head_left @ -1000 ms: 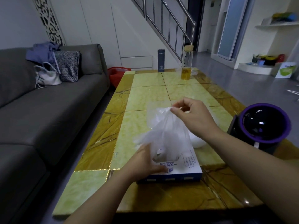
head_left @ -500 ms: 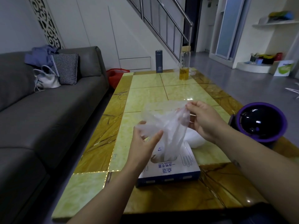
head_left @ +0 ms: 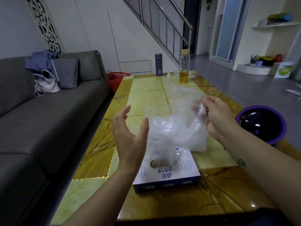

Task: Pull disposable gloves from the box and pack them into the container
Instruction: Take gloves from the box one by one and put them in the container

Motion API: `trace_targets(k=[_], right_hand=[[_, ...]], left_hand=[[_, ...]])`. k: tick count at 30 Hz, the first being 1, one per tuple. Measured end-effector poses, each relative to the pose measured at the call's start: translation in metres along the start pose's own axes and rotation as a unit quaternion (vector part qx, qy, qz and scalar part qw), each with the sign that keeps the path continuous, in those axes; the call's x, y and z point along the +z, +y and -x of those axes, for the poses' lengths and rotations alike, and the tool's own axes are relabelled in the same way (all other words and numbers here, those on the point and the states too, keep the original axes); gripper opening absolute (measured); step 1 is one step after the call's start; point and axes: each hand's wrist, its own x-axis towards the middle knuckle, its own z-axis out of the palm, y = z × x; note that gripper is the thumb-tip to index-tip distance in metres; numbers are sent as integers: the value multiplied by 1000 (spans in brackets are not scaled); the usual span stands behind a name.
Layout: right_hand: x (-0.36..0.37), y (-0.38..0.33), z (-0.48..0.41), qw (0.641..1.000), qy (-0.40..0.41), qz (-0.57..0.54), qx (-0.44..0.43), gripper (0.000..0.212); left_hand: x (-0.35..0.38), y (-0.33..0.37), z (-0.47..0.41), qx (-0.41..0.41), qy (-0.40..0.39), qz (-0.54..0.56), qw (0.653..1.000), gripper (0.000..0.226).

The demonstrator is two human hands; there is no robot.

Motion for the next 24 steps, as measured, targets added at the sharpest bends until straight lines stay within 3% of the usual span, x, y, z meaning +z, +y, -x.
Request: trace_targets(k=[2,3,6,7,9,12,15,18,21,24], right_hand=[[4,-1,3,1000,-22,-14,0,14],[6,-1,5,999,-37,-16,-4,15],[16,-4,11,996,-89,-1,-27,14],[19,-6,13,994,-104,6,-35,14],[24,-11,15,990,-131,16,-48,13],[27,-16,14,983,-134,91,-92,9],[19,-17,10,969,-100,193,-122,10],[8,-11,6,969,-46,231,-79,16],[1,-6,13,977,26,208,-42,19],[1,8,29,988,8,136,68,37]], left_hand=[[-1,12,-13,75,-33,-56,995,30],[-1,19,-19,74,-86,-72,991,35],[6,35,-34,-38,-298,-92,949,79],[9,39,-38,-73,-348,-68,932,76],[13,46,-46,-118,-394,35,911,40],[17,49,-56,-257,-377,171,873,9],[18,46,-59,-379,-349,280,810,5],[16,40,-61,-434,-297,341,779,9],[18,38,-66,-472,-192,413,755,16],[25,37,-73,-476,-110,446,750,25]])
